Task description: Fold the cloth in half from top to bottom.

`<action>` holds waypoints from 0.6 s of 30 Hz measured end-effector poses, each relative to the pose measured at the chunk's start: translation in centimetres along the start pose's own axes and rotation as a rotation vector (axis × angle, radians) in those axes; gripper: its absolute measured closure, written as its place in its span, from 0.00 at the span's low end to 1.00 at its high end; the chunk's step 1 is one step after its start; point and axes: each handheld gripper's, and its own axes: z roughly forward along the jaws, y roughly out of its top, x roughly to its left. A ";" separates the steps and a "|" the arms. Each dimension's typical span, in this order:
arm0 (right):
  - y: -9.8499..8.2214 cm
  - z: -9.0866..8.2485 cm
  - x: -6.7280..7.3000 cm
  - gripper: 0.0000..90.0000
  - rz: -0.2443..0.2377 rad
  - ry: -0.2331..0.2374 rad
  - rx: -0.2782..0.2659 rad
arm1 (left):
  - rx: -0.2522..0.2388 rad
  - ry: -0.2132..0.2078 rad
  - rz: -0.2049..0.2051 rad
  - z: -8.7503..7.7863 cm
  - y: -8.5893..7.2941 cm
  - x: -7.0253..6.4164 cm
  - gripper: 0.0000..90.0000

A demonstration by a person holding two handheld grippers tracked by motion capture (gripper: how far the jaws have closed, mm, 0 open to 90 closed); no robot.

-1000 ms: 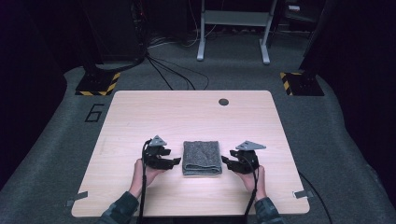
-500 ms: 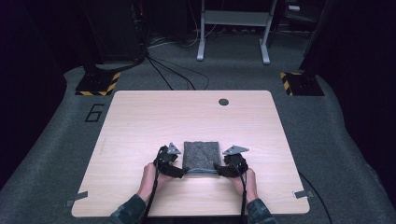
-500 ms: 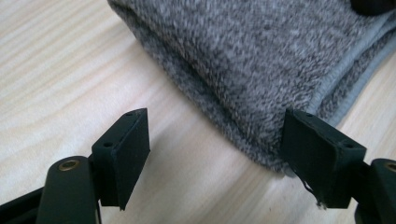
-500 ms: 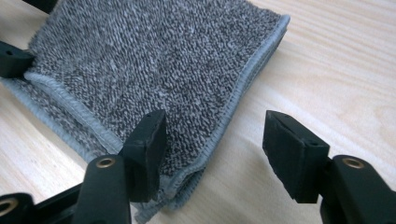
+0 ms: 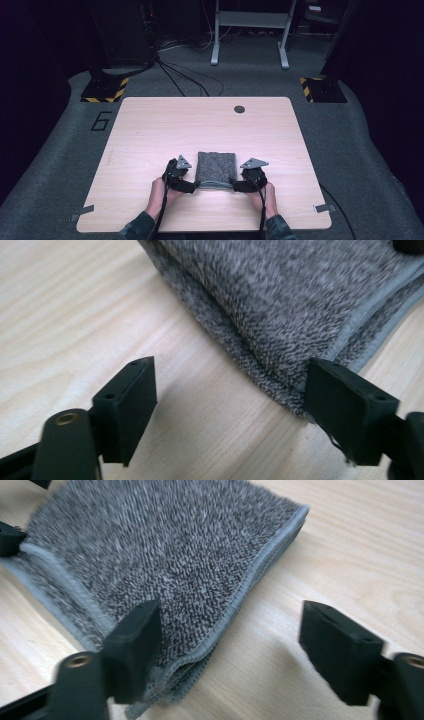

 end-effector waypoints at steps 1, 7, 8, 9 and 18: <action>0.1 -0.3 -0.1 0.22 0.004 0.002 -0.007 | -0.018 0.001 -0.007 -0.4 0.0 0.2 0.19; 0.3 -2.4 -1.2 0.17 0.037 0.013 -0.049 | -0.055 0.042 -0.038 -2.9 -1.0 1.1 0.16; 0.3 -2.8 -1.4 0.17 0.034 0.003 -0.055 | -0.064 0.052 -0.049 -3.5 -1.4 1.3 0.16; 0.2 -3.2 -1.6 0.16 0.040 -0.004 -0.064 | -0.073 0.063 -0.064 -3.9 -1.8 1.4 0.16; -3.1 -6.3 -5.1 0.13 0.107 -0.113 -0.049 | -0.052 0.178 -0.161 -7.6 -6.5 4.3 0.14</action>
